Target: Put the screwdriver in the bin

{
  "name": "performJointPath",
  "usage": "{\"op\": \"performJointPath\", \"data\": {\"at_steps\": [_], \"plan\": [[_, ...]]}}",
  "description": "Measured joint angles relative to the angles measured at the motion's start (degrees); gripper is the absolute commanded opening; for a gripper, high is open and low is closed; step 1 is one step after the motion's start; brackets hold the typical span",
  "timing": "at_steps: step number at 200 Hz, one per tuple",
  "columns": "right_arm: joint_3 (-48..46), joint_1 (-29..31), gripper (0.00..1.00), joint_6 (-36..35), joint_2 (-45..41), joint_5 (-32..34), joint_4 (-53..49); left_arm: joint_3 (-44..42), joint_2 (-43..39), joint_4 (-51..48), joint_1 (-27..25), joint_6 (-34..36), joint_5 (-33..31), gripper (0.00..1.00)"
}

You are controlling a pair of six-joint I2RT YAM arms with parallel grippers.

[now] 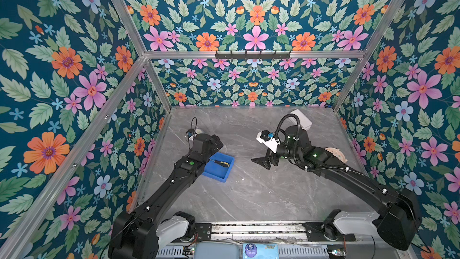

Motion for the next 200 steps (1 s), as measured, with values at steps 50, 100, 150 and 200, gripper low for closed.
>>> {"op": "performJointPath", "data": {"at_steps": [50,100,150,200], "plan": [[-8.4,-9.6,0.99,6.7,-4.5,1.6,7.9,-2.7,1.7,12.1,0.2,18.2,-5.4,1.00],[-19.1,-21.9,0.99,12.2,-6.9,12.0,15.9,-12.1,0.3,25.0,3.5,36.0,-8.1,1.00],[-28.5,-32.0,0.99,13.7,-6.1,20.3,23.5,-25.7,2.6,42.0,9.3,45.5,-10.3,1.00],[-35.8,-35.3,0.99,15.3,2.8,24.7,34.9,-31.4,10.8,56.4,13.9,47.7,-7.1,1.00]]}}
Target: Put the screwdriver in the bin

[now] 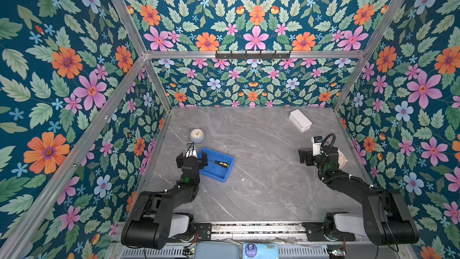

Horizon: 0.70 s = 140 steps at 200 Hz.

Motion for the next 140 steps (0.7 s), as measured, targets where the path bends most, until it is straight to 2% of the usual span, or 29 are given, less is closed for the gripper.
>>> {"op": "performJointPath", "data": {"at_steps": [23,70,99,140], "plan": [[-0.7,-0.7,0.99,0.2,2.8,0.9,4.9,0.7,3.6,6.4,1.7,0.0,2.4,1.00],[-2.4,-2.7,0.99,1.5,5.1,0.4,11.6,5.0,11.7,12.9,4.4,1.4,7.1,1.00],[-3.1,-3.2,0.99,2.8,6.1,0.0,14.3,2.9,17.0,19.1,6.7,1.2,9.0,1.00],[-3.2,-3.6,0.99,3.0,6.5,-0.1,15.7,4.5,17.7,20.2,7.6,0.7,11.6,1.00]]}}
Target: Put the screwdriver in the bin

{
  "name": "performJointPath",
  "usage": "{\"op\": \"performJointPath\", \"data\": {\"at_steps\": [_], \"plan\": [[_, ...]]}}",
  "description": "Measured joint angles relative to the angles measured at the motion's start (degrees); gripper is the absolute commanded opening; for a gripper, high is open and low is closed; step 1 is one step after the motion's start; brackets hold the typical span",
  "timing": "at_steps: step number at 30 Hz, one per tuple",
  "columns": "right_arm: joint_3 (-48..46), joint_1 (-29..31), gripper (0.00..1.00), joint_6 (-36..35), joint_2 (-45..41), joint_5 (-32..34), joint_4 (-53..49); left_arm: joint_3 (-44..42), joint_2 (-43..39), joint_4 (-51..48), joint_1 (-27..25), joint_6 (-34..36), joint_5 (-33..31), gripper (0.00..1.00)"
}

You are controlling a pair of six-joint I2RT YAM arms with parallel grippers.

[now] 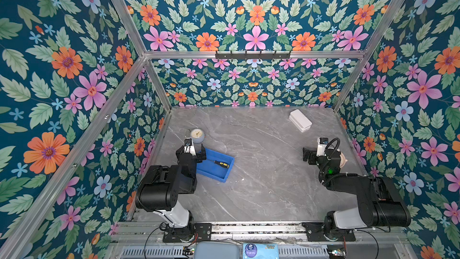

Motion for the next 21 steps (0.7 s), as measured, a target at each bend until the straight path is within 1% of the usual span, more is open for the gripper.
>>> {"op": "performJointPath", "data": {"at_steps": [3,21], "plan": [[0.0,0.0,0.99,0.0,0.0,0.2,0.0,0.1,0.1,0.2,0.5,-1.0,-0.5,1.00],[0.0,0.0,0.99,0.0,0.0,0.4,0.3,0.3,0.1,0.1,0.5,-1.0,-0.2,1.00]]}}
